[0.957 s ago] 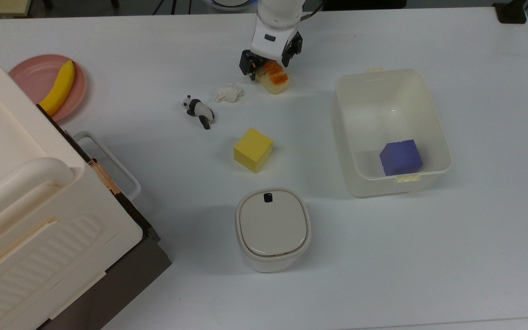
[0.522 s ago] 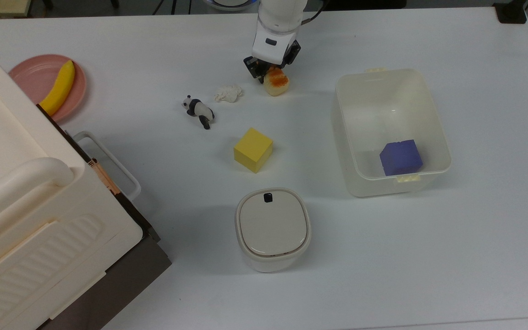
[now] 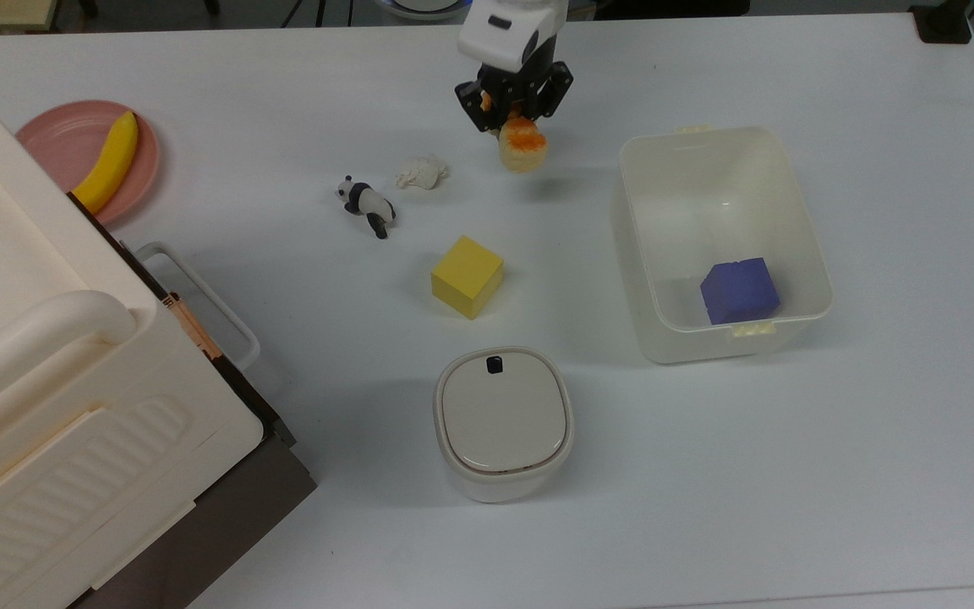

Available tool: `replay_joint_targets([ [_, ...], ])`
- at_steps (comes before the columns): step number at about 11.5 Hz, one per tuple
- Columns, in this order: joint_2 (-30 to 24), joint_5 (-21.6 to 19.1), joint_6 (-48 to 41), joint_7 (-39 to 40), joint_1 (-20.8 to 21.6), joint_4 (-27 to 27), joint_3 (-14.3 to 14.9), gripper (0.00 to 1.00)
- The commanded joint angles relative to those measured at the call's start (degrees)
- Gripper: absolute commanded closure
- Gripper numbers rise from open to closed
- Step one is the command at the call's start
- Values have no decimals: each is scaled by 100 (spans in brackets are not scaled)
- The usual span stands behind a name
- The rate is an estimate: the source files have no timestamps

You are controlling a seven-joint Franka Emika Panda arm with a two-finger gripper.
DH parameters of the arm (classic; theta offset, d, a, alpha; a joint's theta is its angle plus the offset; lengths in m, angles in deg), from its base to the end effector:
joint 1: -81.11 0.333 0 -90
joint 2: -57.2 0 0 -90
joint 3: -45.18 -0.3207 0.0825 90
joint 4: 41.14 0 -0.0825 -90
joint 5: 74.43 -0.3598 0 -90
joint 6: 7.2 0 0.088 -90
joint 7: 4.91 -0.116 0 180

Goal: Put the bread in the basket
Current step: 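Lift the bread roll and carry it over the white basket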

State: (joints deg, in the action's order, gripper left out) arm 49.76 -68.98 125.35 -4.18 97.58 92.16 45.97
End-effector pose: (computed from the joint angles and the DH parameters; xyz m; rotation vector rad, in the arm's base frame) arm 0.4640 0.1276 0.4129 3.0333 0.5311 0.1929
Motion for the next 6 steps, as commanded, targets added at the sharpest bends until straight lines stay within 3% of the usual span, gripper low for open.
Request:
replay_joint_targets([
  [1, -179, 10, -195, -468, 180, -453, 18, 90],
  [4, 31, 9, -186, -609, 602, -918, 18, 90],
  [6, 417, 9, -195, -950, 866, -1523, -9, 90],
])
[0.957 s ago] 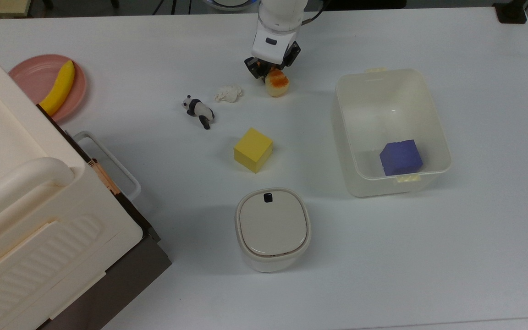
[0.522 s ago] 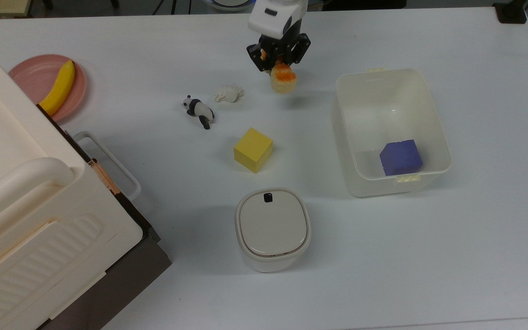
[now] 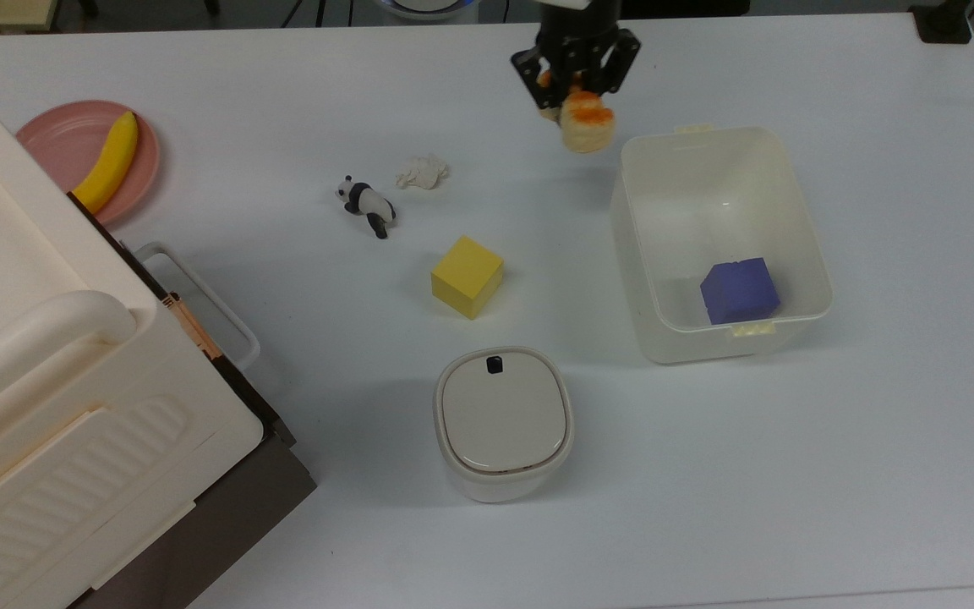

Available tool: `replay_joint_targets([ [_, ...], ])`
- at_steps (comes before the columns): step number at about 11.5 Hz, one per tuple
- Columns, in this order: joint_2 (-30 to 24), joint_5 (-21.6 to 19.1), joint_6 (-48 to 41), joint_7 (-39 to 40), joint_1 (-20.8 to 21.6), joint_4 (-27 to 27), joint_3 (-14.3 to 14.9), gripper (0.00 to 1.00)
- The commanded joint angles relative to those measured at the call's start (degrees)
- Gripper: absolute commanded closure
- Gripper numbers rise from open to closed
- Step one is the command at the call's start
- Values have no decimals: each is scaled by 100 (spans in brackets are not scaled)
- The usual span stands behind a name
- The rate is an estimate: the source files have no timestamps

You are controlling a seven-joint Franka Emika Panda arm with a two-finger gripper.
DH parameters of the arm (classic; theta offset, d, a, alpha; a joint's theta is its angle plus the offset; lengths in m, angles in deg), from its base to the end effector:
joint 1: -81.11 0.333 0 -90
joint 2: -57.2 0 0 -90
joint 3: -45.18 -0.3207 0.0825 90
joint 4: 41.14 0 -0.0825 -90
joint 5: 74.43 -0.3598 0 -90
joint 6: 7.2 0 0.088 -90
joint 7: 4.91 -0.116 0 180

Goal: Put the bread in the basket
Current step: 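Lift the bread roll and carry it over the white basket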

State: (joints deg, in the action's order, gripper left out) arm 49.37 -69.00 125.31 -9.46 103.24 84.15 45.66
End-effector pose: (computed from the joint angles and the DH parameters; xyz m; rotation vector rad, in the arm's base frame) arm 0.4754 0.1859 0.4802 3.0491 0.5442 0.4255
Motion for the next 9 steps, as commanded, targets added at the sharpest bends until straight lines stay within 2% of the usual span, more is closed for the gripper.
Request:
replay_joint_targets([
  [1, 675, 11, -191, -555, 379, -1065, -22, 90],
  [3, 1193, 11, -191, -766, 468, -1750, -66, 88],
  [5, 1791, 116, -174, -977, 494, -2375, -241, 86],
  [6, 1942, 117, -165, -1030, 651, -2482, -277, 74],
  [7, 2004, 134, -173, -1127, 687, -2475, -277, 1],
  [9, 2031, 380, -182, -1180, 731, -2448, -286, 0],
])
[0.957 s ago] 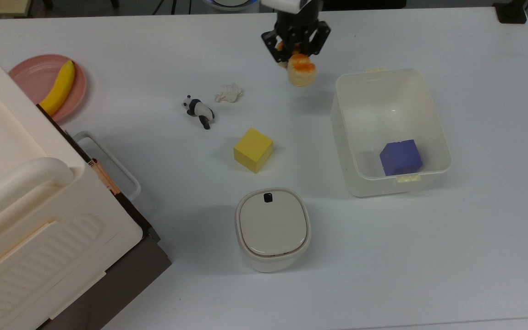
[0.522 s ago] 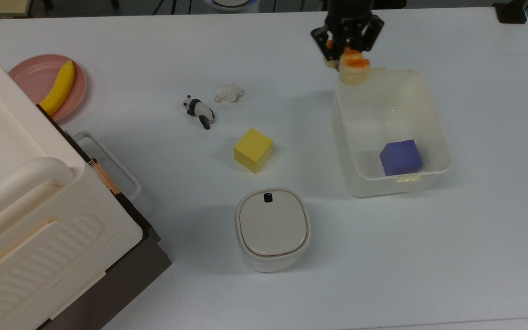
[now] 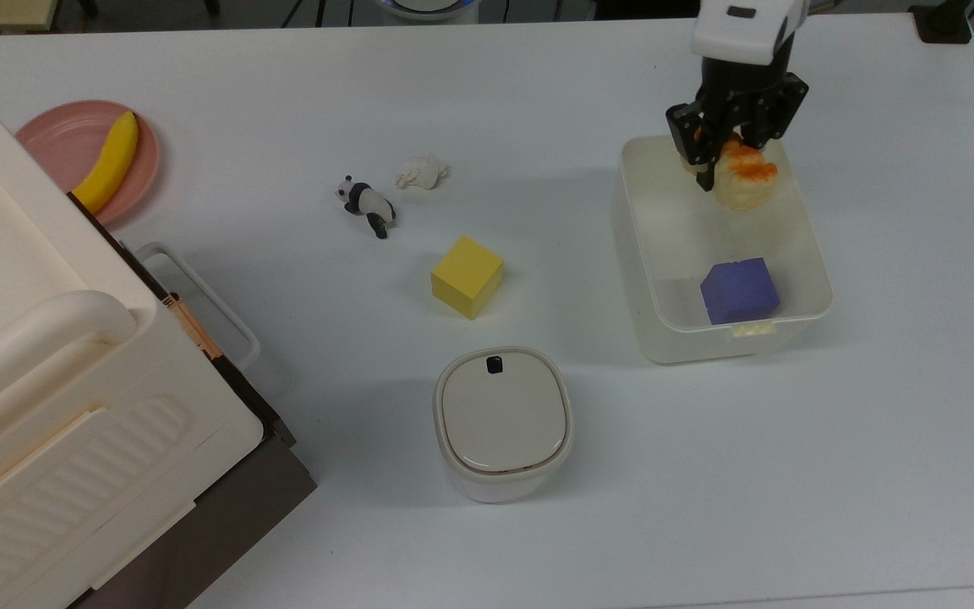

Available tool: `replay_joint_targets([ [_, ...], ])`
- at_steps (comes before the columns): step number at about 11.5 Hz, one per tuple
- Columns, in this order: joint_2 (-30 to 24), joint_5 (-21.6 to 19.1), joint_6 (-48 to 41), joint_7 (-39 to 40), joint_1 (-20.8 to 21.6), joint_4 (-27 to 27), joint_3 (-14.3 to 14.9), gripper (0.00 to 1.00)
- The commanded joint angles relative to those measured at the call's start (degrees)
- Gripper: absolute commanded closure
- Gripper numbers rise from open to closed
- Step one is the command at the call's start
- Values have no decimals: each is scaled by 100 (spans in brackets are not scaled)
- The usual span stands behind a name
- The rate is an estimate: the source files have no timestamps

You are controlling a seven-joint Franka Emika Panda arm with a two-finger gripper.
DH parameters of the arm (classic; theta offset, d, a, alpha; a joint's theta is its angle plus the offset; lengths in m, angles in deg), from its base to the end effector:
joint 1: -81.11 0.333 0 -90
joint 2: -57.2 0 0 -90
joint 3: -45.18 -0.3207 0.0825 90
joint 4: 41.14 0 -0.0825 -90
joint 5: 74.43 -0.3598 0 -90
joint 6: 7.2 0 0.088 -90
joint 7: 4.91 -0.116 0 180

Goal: Put the bread in the basket
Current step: 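Lift the bread roll and carry it over the white basket, then lower the roll into the basket, open the gripper, raise it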

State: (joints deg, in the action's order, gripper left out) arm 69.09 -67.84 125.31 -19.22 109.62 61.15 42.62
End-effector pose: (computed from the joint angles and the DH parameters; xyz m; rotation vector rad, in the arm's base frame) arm 0.5412 0.3204 0.4755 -3.0095 -0.5385 -0.5075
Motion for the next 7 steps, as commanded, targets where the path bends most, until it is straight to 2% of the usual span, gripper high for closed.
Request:
replay_joint_targets([
  [1, 59, 264, -182, -213, 102, -148, 18, 0],
  [4, -63, 273, -382, -205, 50, -131, 27, 0],
  [5, -264, 273, -784, -187, 6, -131, 36, 0],
  [7, -747, 256, -2450, -160, -283, -192, 80, 0],
])
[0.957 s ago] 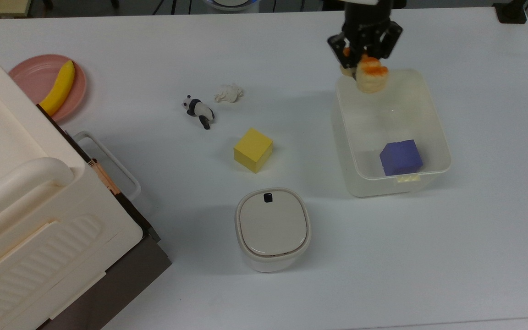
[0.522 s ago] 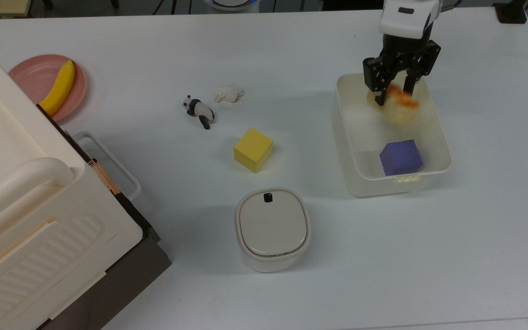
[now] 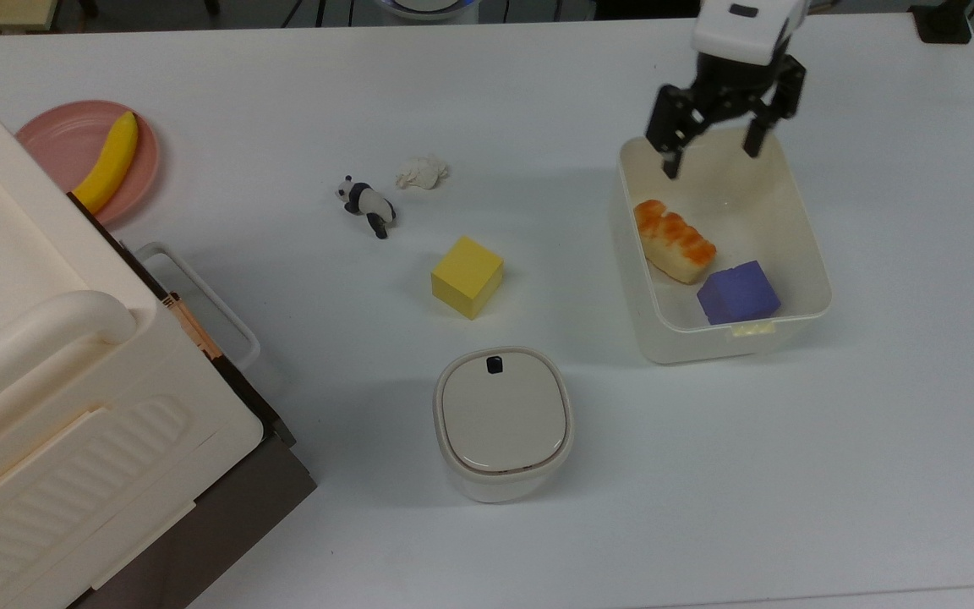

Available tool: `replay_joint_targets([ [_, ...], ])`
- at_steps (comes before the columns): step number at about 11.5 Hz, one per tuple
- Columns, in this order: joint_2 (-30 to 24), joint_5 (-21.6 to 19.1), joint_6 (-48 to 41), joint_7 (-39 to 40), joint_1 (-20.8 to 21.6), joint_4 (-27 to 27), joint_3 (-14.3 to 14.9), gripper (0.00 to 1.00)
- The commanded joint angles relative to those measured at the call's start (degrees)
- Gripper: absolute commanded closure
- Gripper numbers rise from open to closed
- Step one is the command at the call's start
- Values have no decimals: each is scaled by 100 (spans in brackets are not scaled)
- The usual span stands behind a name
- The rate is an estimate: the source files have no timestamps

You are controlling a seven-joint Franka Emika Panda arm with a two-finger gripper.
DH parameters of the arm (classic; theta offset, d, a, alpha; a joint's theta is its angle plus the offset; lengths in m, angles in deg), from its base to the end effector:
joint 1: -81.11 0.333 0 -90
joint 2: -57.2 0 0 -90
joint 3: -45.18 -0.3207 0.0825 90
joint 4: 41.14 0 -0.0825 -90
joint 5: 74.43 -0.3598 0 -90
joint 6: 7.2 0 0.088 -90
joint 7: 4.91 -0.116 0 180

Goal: Put the bread in the basket
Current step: 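Lower the roll into the basket, open the gripper, raise it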

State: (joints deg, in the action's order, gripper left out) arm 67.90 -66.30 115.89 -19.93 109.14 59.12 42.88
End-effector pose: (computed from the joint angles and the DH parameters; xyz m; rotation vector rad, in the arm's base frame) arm 0.5366 0.3040 0.4867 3.0484 0.5086 0.3747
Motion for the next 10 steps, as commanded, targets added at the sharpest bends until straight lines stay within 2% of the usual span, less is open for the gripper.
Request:
replay_joint_targets([
  [1, -840, 119, -2204, -159, -401, 20, 63, 0],
  [3, -1113, 110, -2798, -370, -1059, 29, 72, 0],
  [4, -1280, 84, -2895, -327, -1436, 20, 176, 0],
  [5, -1447, 32, -2879, -161, -1684, 3, 438, 0],
  [7, -1448, -12, -2896, 51, -1835, -208, 748, 0],
  [10, -1439, -215, -2879, 578, -2003, -226, 749, 0],
])
